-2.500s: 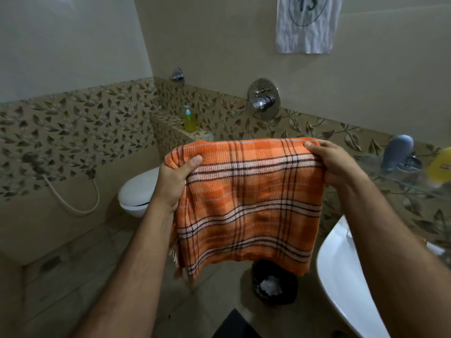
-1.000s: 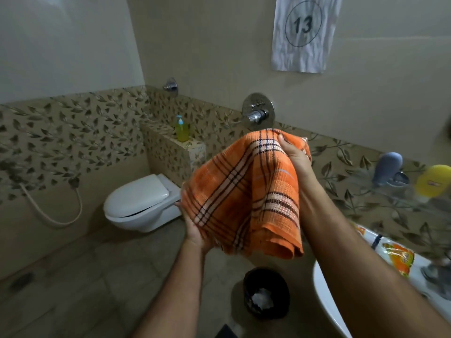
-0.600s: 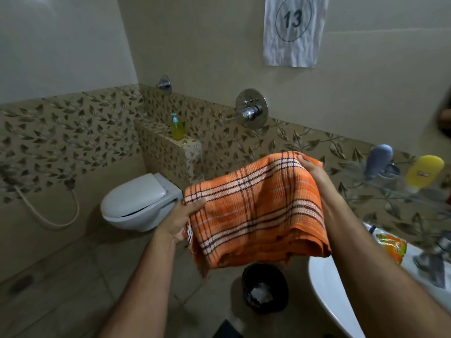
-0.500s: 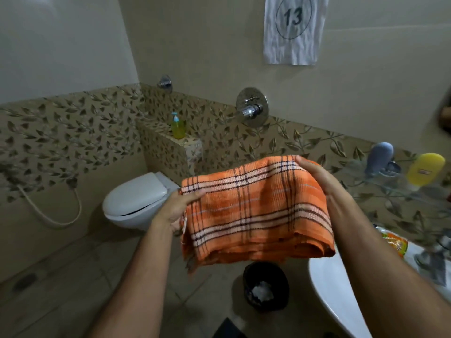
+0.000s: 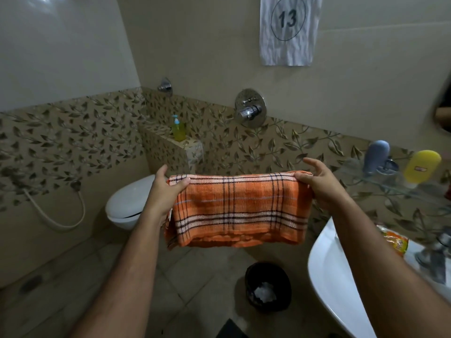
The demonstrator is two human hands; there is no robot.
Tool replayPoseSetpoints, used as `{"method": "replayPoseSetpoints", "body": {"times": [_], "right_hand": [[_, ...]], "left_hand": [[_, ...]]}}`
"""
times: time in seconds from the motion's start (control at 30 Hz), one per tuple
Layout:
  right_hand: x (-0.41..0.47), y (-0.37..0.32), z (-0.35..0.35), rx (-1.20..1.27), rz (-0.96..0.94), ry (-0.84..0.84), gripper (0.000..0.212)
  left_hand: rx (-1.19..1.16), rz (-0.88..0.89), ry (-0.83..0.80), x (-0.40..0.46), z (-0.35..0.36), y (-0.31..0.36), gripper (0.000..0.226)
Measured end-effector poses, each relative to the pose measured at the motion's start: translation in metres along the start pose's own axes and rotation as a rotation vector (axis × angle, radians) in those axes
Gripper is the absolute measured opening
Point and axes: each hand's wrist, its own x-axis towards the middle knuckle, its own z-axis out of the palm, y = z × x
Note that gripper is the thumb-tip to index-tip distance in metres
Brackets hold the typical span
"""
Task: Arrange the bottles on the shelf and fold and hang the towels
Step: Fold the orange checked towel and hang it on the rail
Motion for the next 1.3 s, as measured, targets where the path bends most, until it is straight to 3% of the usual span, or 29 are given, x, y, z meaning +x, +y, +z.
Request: {"method": "replayPoseSetpoints", "body": {"times": [0.07,0.17,0.23,0.33,0.57,0.77,0.8,0.97,1.1,1.2,1.3], "right_hand": [[-0.002,-0.004,-0.001,0.033,-0.019,0.027,0.052],[-0.001,-0.012,-0.006,0.134,0.006,-0.093,0.071],[-0.001,-0.013,-0.010,0.032,-0.004,-0.146,0.085],[-0.001,-0.013,-0.009,-0.195,-0.120,-0.083,0.087],[0.005,-0.026,0.003,-0.656,-0.442,0.205,0.042],[0.014,-0.030,-0.004,-0.760,-0.525,0.250,0.012],[0.016,-0.031,-0.006,-0.704,-0.500,0.220,0.007],[0.009,-0.043,0.001,0.061,-0.291,-0.036,0.013],[0.010,-0.062,0.020,-0.038,-0.332,-0.056,0.013],[0.009,-0.078,0.032,-0.164,-0.409,-0.065,0.013],[0.011,-0.088,0.046,-0.282,-0.495,-0.158,0.012]], "left_hand": [[0.005,0.042,-0.098,0.000,0.000,0.002,0.084],[-0.024,0.052,-0.244,0.001,-0.005,0.006,0.099],[0.046,0.098,-0.253,0.000,-0.009,0.008,0.104],[0.112,0.153,-0.213,-0.002,-0.009,0.011,0.096],[0.348,0.316,0.155,0.001,0.004,0.008,0.046],[0.459,0.381,0.251,0.018,0.001,0.002,0.020],[0.465,0.364,0.233,0.024,-0.002,-0.001,0.020],[0.390,0.269,0.002,0.038,-0.002,-0.011,0.021],[0.290,0.122,-0.068,0.043,0.014,-0.036,0.022],[0.353,0.046,-0.121,0.048,0.023,-0.057,0.028],[0.323,0.028,-0.308,0.038,0.035,-0.048,0.060]]}}
